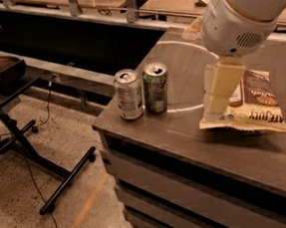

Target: Pick 7up can

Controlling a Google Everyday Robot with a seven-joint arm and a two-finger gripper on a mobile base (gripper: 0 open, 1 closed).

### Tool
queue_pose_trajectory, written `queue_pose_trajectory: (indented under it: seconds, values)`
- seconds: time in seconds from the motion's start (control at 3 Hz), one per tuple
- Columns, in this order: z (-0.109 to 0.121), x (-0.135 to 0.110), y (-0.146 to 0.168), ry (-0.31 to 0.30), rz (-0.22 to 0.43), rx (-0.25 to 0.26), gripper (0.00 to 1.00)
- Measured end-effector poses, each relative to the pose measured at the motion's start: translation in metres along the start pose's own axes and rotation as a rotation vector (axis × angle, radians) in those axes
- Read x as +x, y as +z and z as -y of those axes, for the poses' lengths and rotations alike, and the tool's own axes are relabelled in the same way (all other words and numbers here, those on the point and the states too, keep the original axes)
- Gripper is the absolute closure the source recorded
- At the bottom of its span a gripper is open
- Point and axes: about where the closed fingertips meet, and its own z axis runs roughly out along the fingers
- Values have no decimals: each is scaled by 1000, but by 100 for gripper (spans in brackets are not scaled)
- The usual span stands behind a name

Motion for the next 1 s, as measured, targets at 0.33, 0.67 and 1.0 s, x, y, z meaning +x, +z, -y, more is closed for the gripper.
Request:
queue_pose_trajectory:
  seconds: [0.33,0.67,1.0]
  values:
    - [20,-75,34,-163,77,-50,0]
    - [31,-117,57,-242,96,-78,0]
    - [39,-147,86,-289,69,-101,0]
